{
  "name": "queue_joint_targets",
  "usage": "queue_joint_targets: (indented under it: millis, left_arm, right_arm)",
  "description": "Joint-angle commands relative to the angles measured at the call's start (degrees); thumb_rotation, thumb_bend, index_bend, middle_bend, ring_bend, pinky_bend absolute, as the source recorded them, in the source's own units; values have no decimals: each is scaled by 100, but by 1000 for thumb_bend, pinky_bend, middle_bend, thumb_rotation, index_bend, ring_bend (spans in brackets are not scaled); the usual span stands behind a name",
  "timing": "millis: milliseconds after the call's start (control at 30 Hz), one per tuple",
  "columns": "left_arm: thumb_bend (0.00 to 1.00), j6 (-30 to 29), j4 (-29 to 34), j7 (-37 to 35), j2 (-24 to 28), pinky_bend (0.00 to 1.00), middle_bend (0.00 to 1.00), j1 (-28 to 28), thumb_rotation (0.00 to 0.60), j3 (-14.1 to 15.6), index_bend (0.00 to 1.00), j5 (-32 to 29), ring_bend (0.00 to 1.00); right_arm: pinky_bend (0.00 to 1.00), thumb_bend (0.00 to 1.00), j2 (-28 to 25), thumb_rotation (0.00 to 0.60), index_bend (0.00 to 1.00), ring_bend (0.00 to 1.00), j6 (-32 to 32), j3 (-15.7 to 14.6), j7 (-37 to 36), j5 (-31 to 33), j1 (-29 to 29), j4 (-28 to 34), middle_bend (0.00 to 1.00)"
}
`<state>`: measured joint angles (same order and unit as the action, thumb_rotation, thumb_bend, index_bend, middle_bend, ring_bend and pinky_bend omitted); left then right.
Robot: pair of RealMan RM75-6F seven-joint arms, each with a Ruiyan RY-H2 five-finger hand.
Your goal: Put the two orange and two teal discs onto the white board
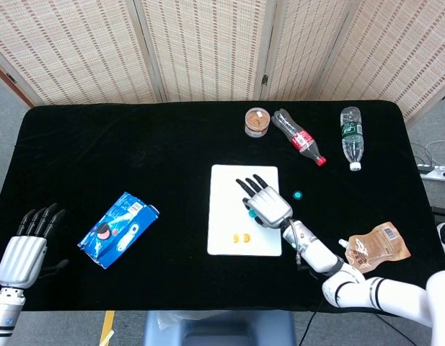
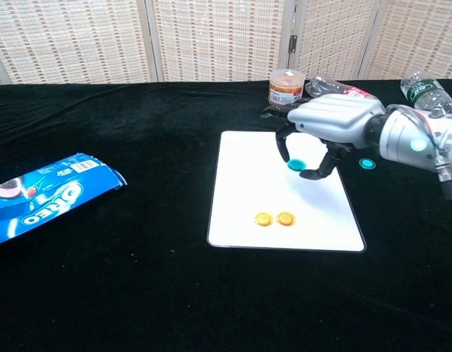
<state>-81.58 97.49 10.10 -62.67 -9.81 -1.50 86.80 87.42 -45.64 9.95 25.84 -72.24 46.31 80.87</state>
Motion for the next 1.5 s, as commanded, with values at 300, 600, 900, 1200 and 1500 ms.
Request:
queue_joint_targets:
  millis: [300, 600, 900, 1200, 1500]
  left_arm:
    - [161, -37, -33, -56, 36, 0, 0, 47, 600, 7, 0, -15, 14]
    - [161, -22, -69, -90, 36, 0, 0, 60, 600, 4, 0, -42, 14]
    - [162, 6, -107, -135, 23, 0, 0, 57, 600, -5, 0, -66, 14]
    - [161, 60, -115, -178, 10, 0, 0, 10, 600, -19, 0, -39, 14]
    - [162, 77, -84, -150, -31, 0, 0, -37, 600, -39, 0, 9, 14]
  right_arm:
    - [0, 426, 533, 600, 542, 0, 311, 65, 498, 524, 510, -429, 0]
    - [0, 426, 803, 600, 529, 0, 299, -28, 584, 630, 676, -796, 0]
    - [0, 426, 878, 600, 410, 0, 293, -77, 555, 644, 790, -894, 0]
    - [0, 427, 731, 600, 290, 0, 1, -69, 401, 704, 658, -836, 0]
    - [0, 426, 15, 600, 373, 0, -394, -89, -76, 1094, 27, -927, 1]
